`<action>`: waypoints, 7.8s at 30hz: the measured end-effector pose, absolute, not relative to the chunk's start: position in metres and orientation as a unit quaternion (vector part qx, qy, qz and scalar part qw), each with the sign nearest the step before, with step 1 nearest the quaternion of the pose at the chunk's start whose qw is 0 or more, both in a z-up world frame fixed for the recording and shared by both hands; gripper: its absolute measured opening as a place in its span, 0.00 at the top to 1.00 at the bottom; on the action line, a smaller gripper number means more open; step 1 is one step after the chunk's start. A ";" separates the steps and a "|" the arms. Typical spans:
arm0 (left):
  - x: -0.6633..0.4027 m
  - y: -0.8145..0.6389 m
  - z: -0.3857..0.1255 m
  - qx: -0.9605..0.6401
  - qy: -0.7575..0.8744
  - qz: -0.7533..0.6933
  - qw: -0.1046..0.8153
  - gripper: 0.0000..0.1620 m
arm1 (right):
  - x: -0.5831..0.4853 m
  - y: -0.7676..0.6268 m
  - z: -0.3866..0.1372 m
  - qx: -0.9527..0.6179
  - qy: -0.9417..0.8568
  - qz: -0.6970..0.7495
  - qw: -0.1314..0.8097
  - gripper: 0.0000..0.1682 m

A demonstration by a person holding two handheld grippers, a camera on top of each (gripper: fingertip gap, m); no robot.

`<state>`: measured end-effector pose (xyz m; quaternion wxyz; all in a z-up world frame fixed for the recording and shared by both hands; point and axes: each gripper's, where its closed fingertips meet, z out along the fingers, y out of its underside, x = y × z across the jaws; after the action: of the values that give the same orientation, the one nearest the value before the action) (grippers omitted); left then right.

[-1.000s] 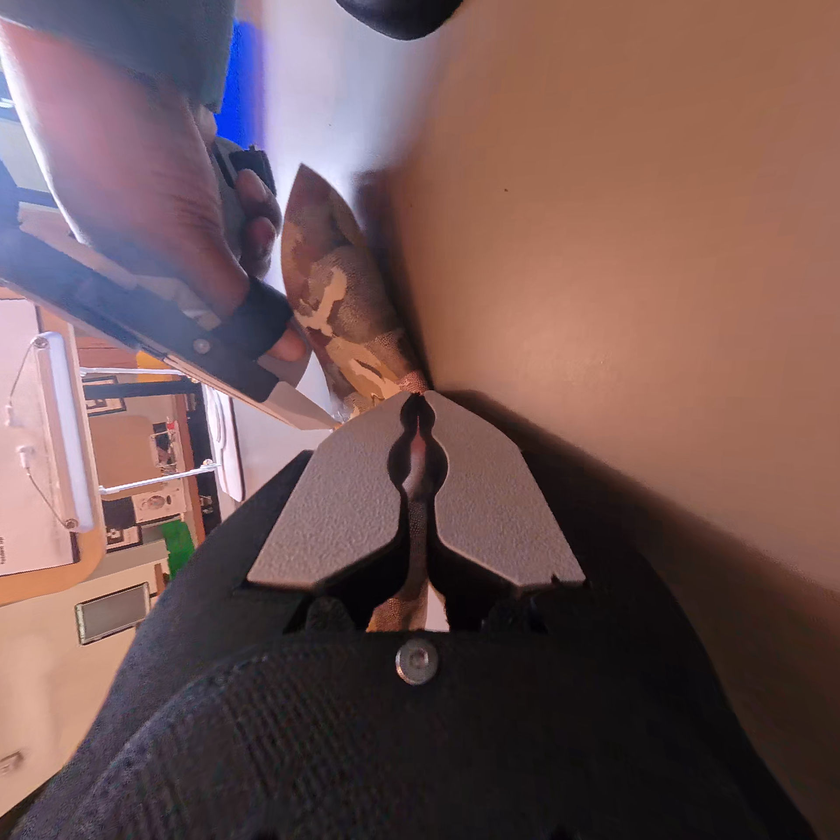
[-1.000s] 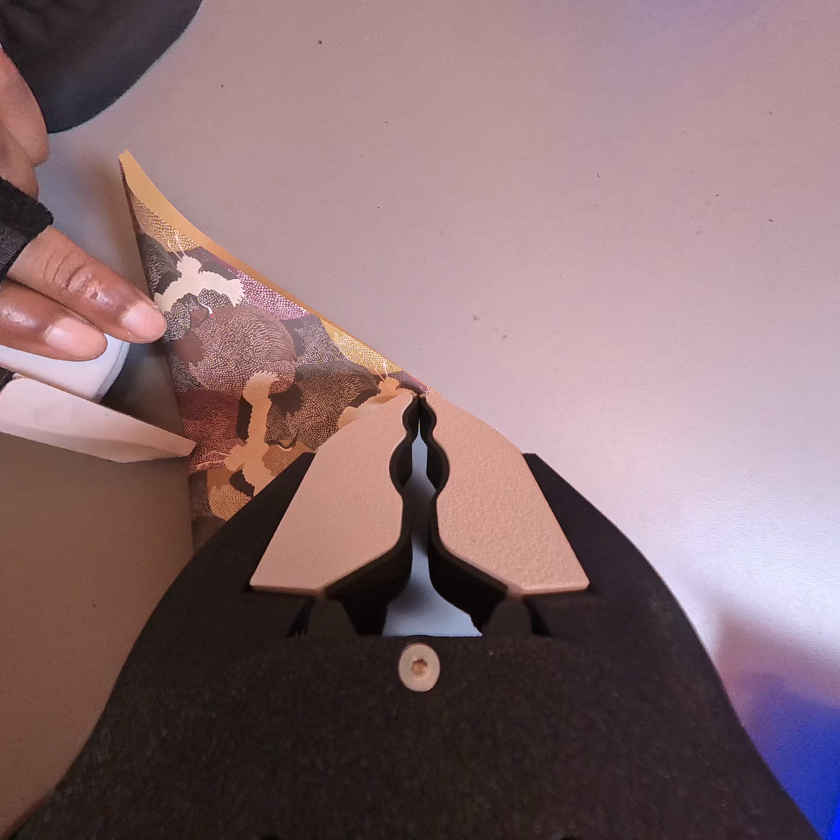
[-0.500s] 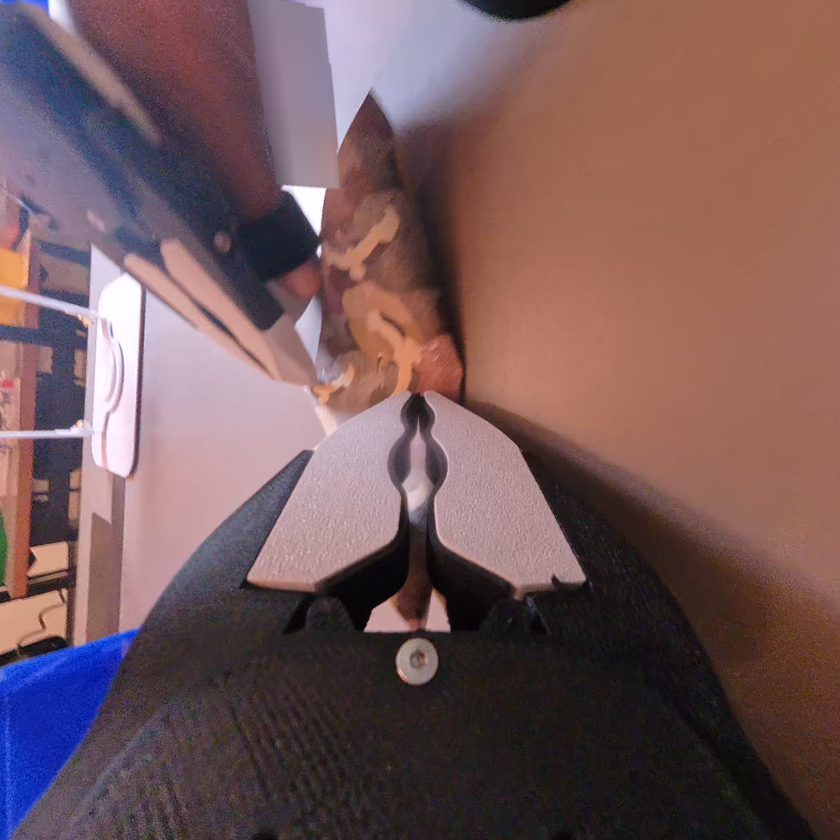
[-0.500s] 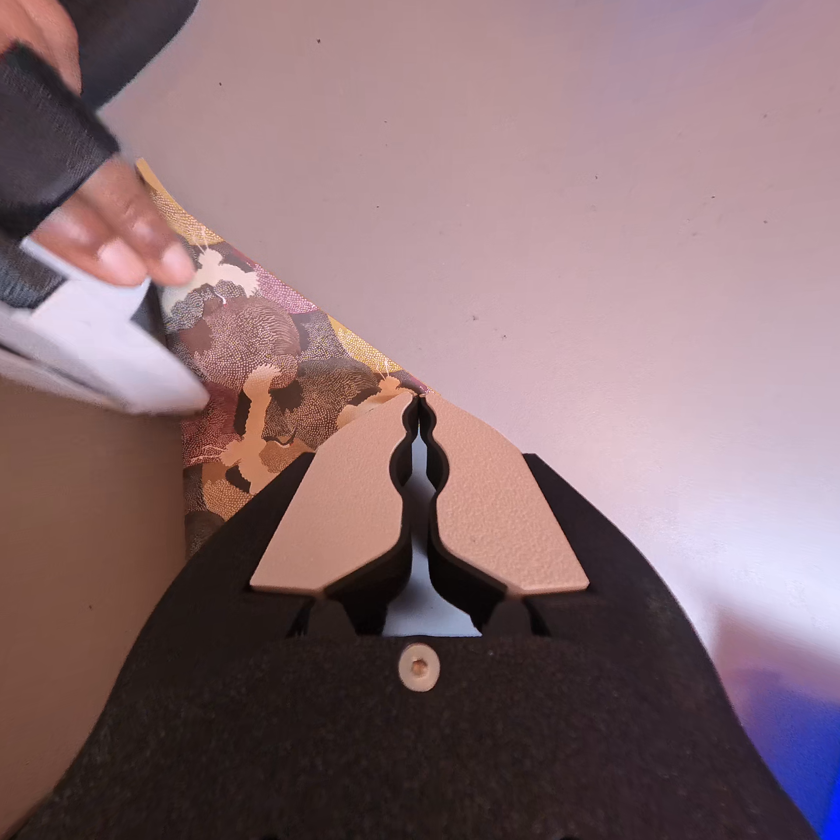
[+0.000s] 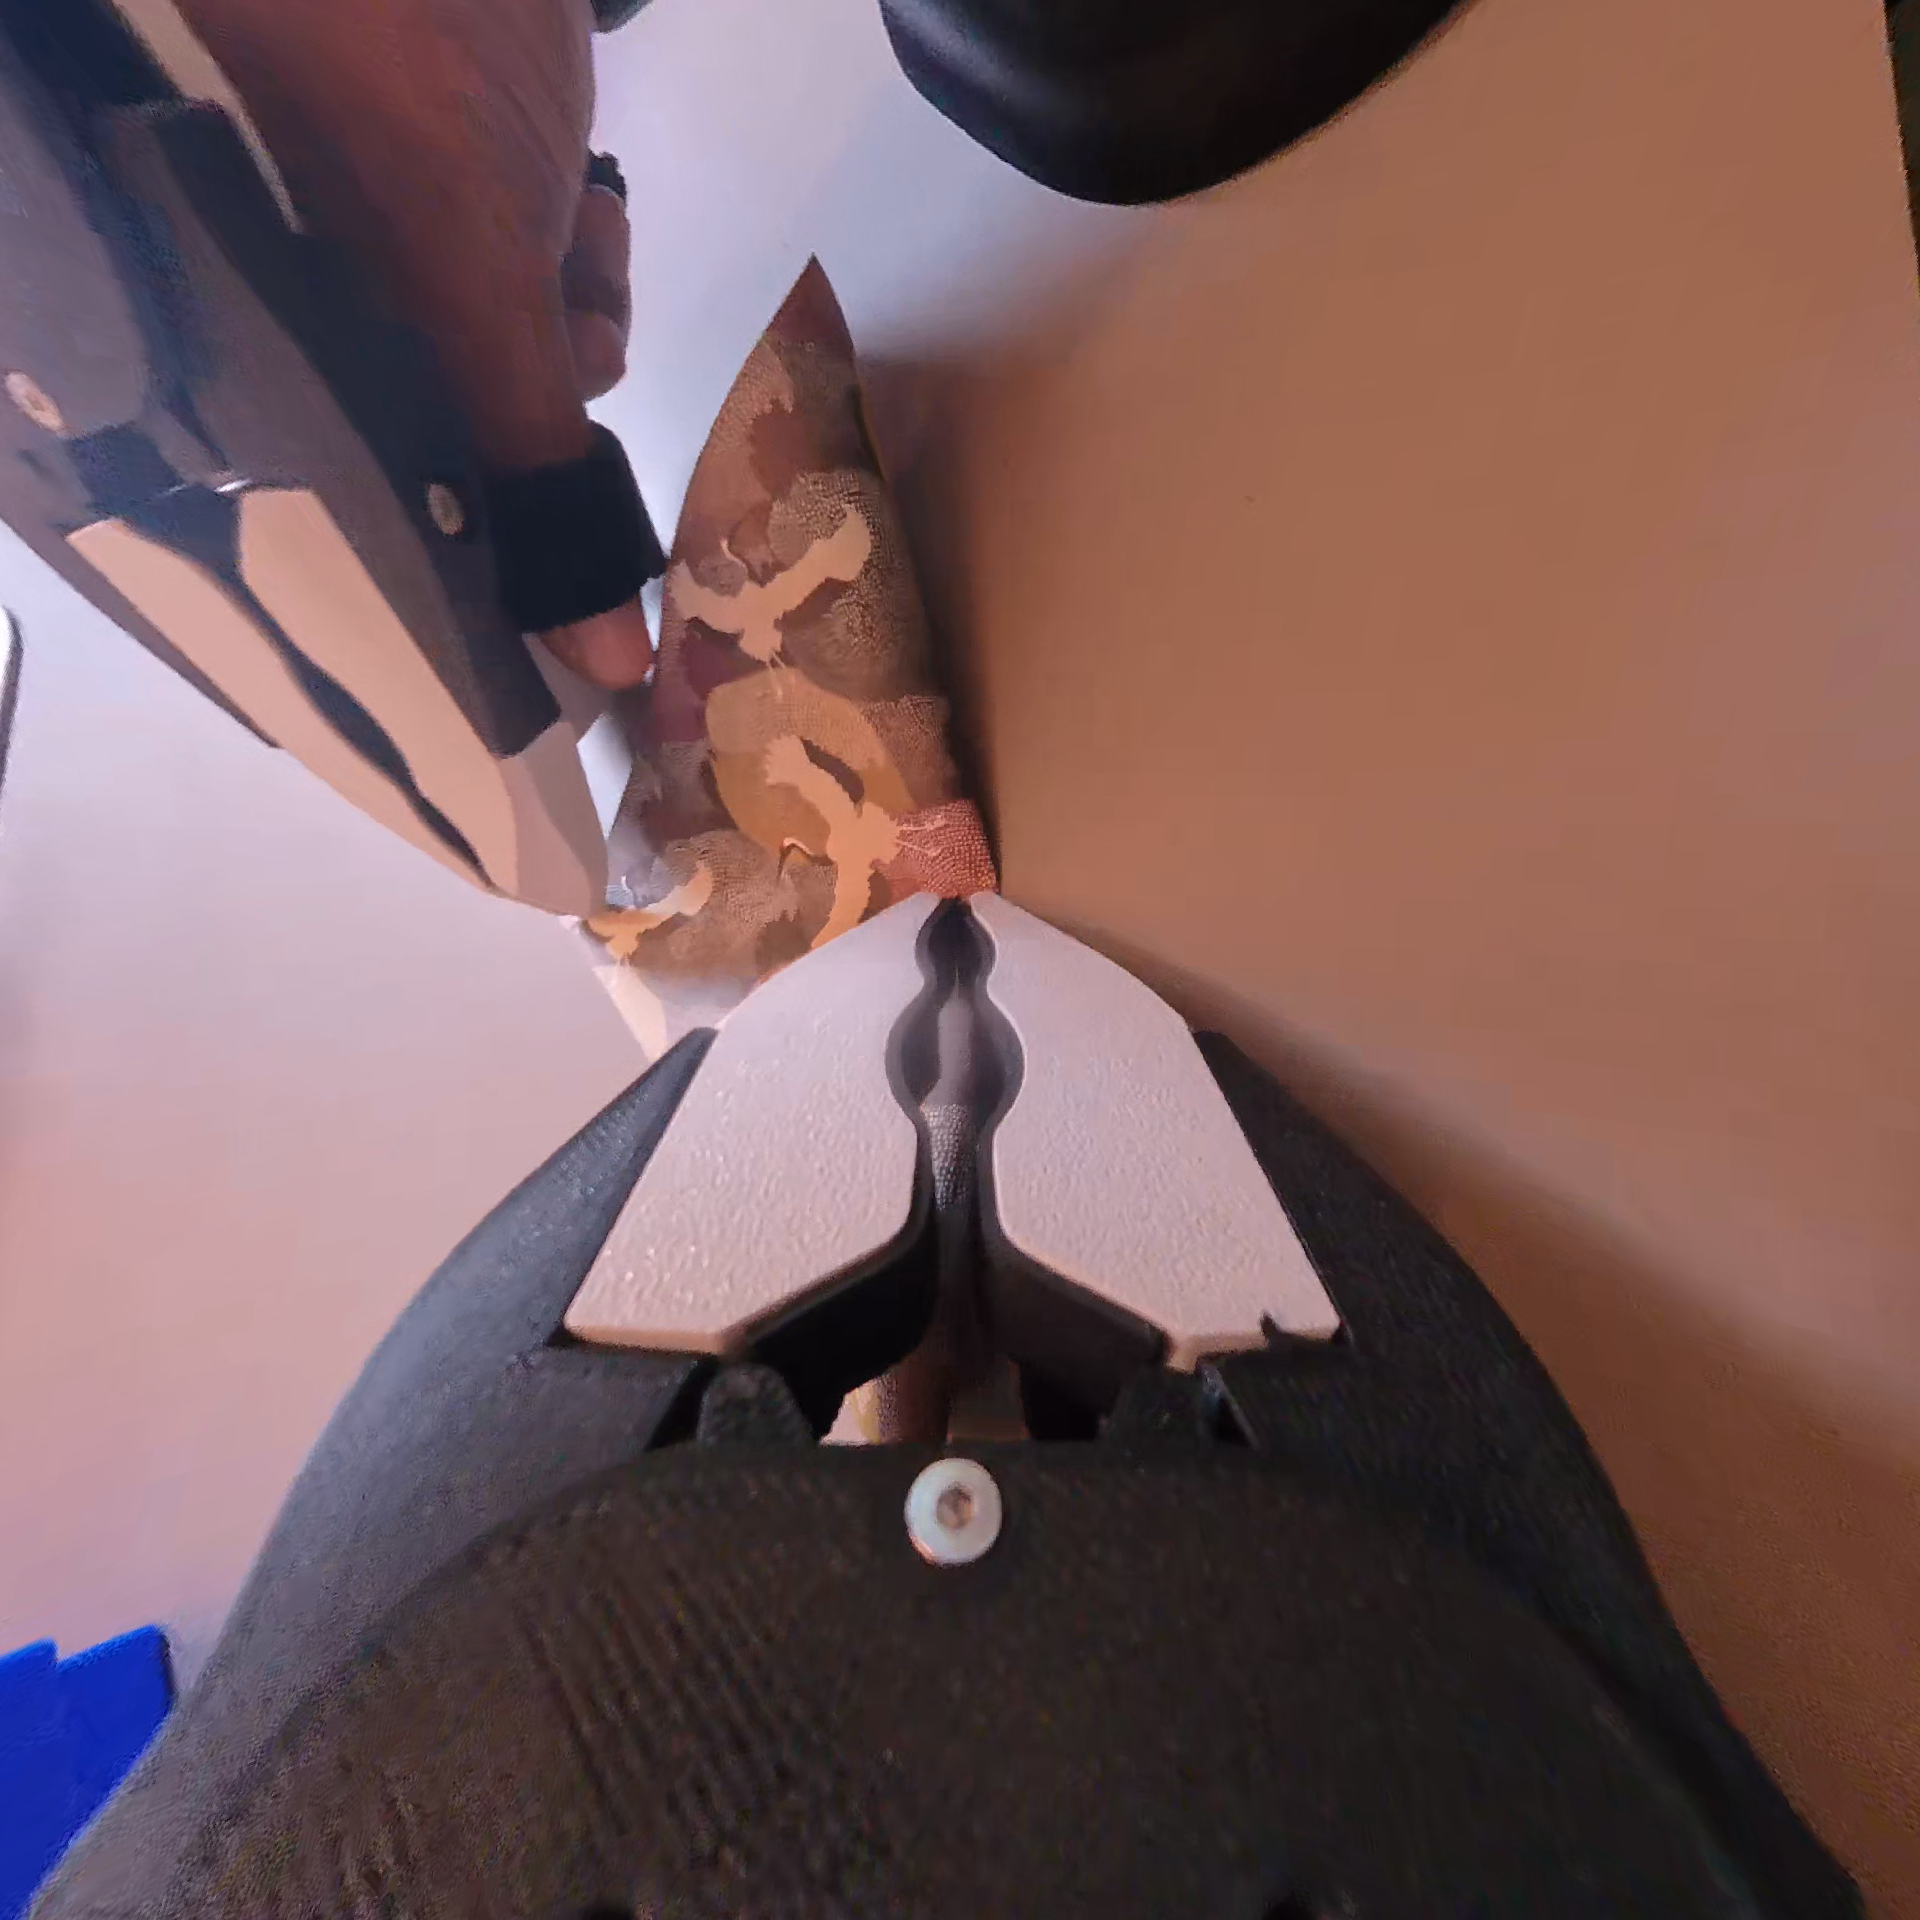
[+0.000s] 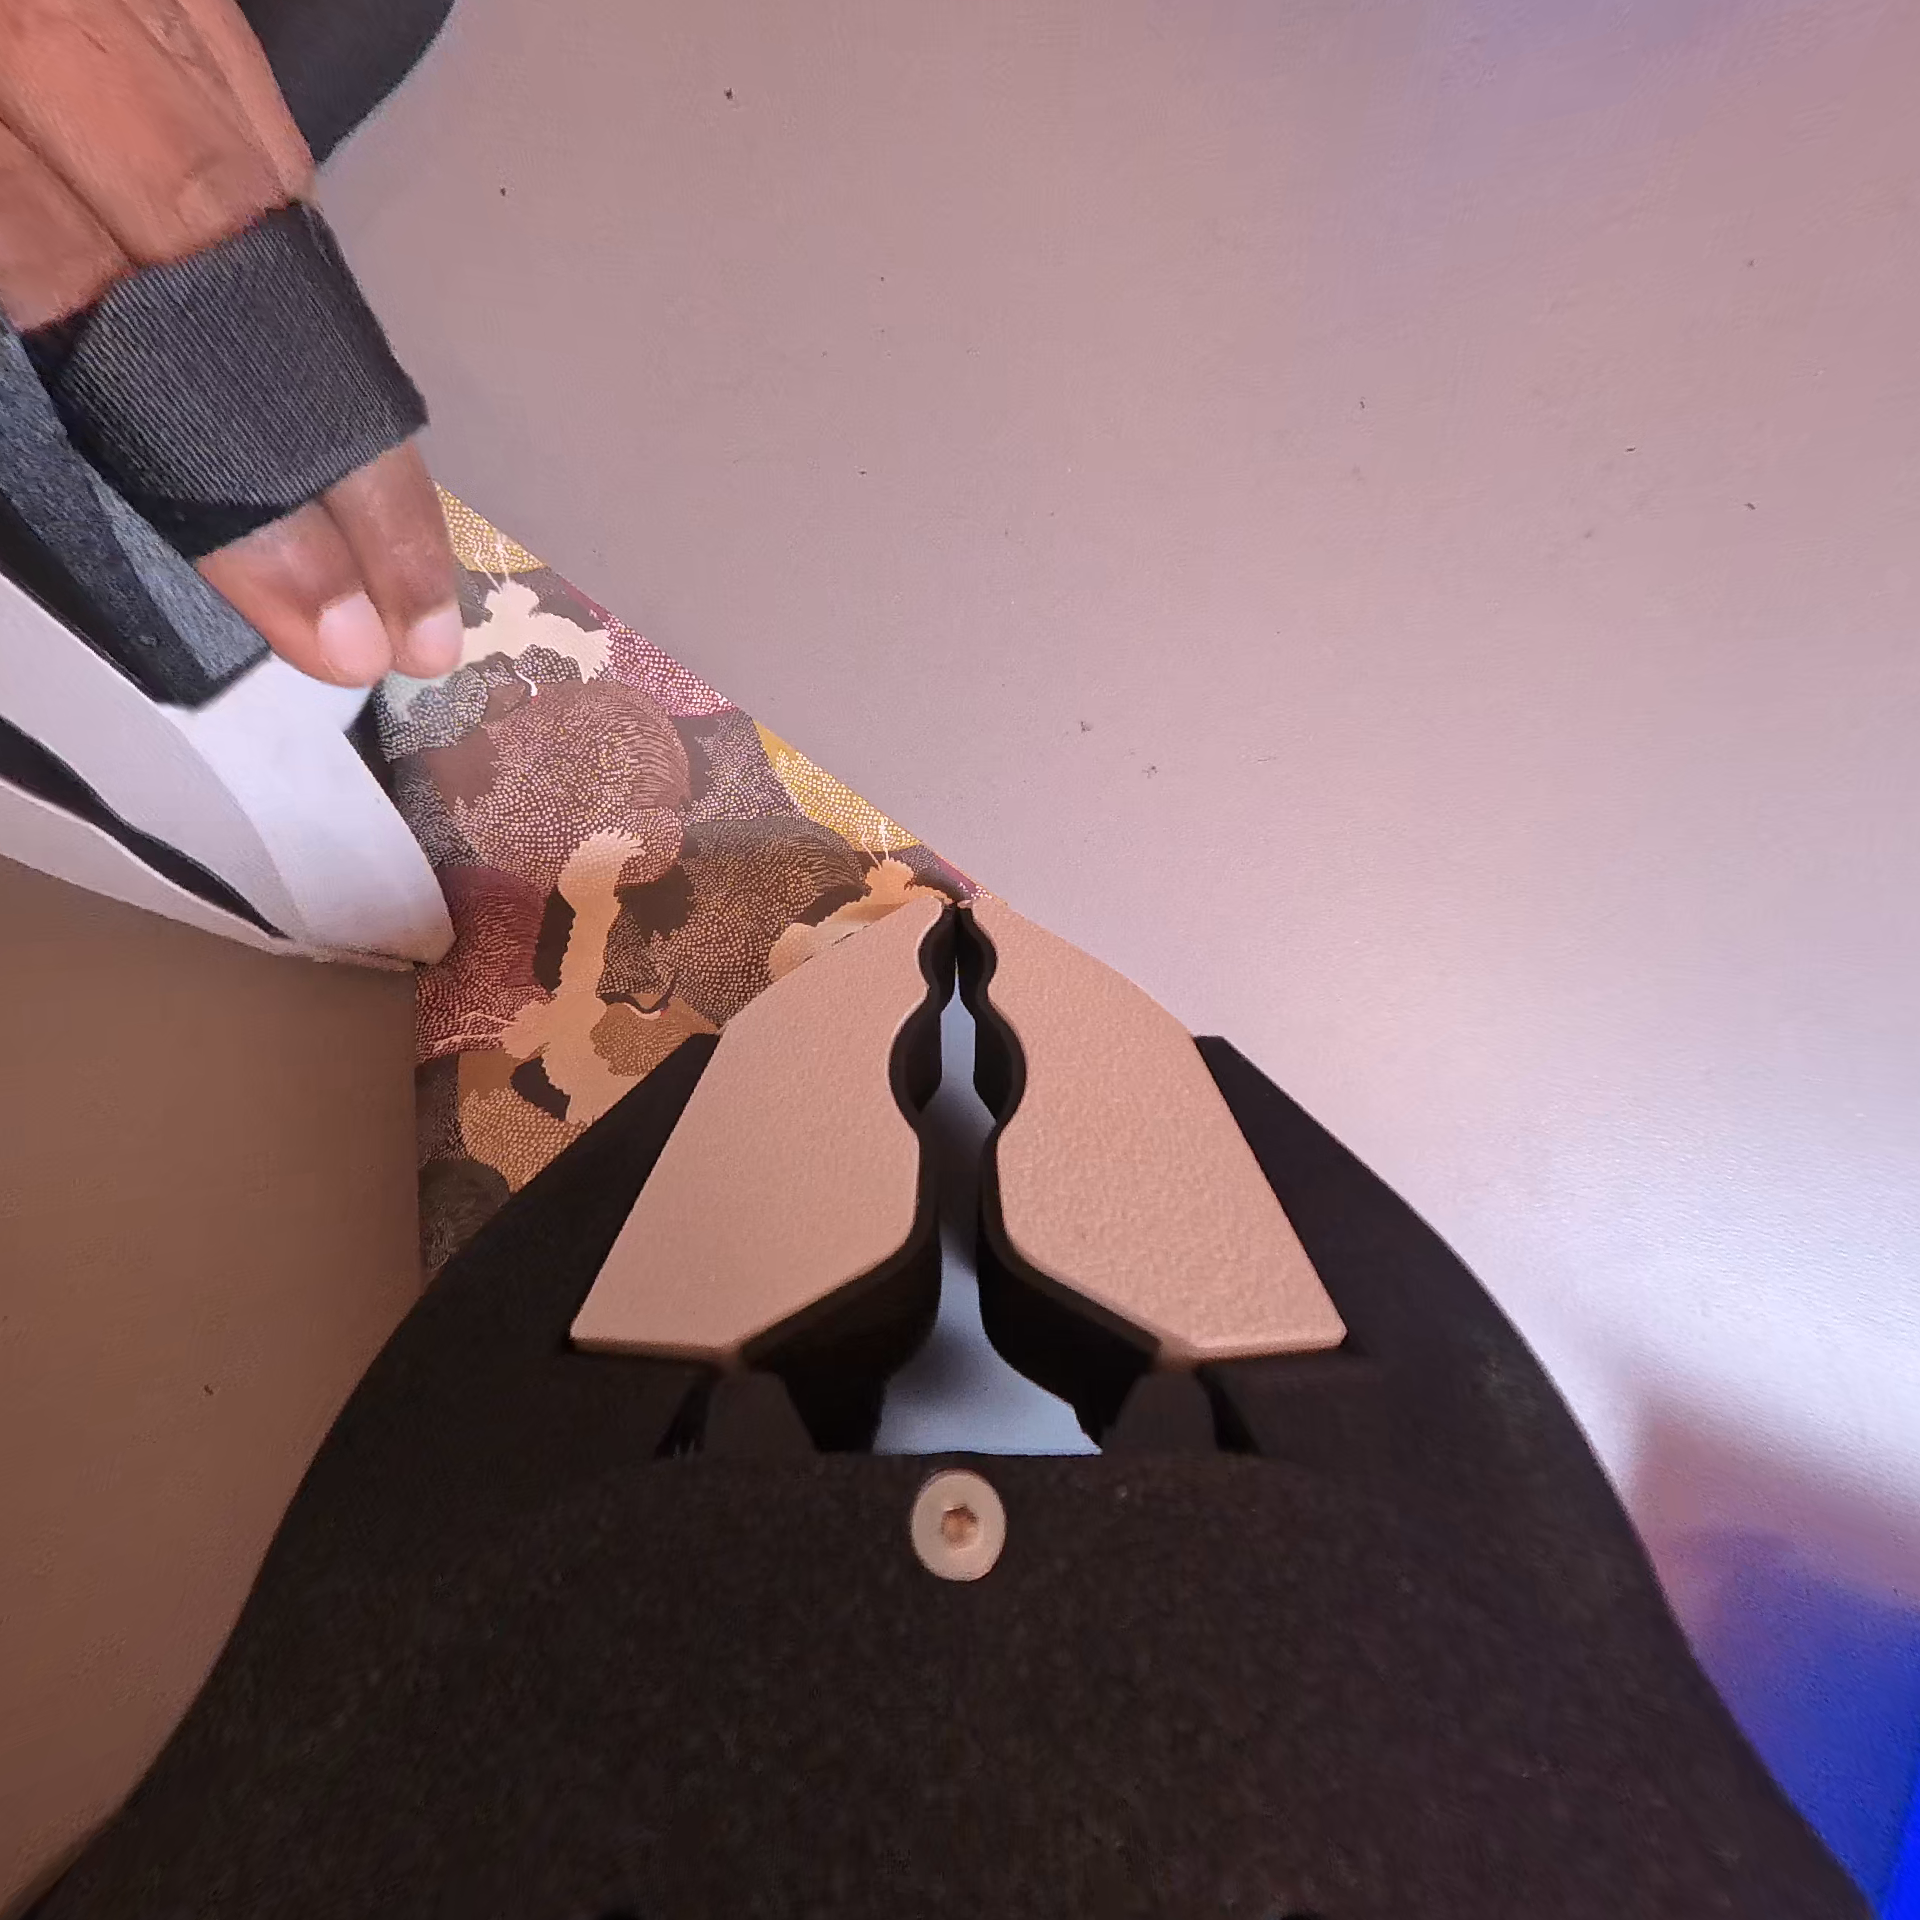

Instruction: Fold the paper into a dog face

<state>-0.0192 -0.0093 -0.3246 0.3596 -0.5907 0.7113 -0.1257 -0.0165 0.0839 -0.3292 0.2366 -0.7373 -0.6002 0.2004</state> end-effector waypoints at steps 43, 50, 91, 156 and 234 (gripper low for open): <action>-0.054 0.002 -0.329 -0.658 0.684 -0.137 0.284 1.00 | -0.039 -0.003 -0.321 -0.700 -0.662 0.180 0.198 1.00; -0.054 0.003 -0.329 -0.661 0.677 -0.151 0.286 1.00 | -0.037 0.001 -0.329 -0.700 -0.669 0.178 0.177 1.00; -0.138 0.033 -0.330 -0.698 0.677 -0.089 0.213 1.00 | -0.037 0.000 -0.329 -0.687 -0.664 0.210 0.209 1.00; -0.054 0.014 -0.329 -0.695 0.641 -0.201 0.257 1.00 | -0.030 0.000 -0.330 -0.761 -0.595 0.208 0.156 1.00; -0.026 0.076 -0.306 -0.645 0.652 -0.273 0.290 1.00 | 0.041 0.034 -0.327 -0.600 -0.764 0.168 0.168 0.93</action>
<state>-0.0260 0.0765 -0.3060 0.2899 -0.6450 0.6524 -0.2726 0.0412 0.0340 -0.3271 0.1678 -0.6002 -0.7637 0.1683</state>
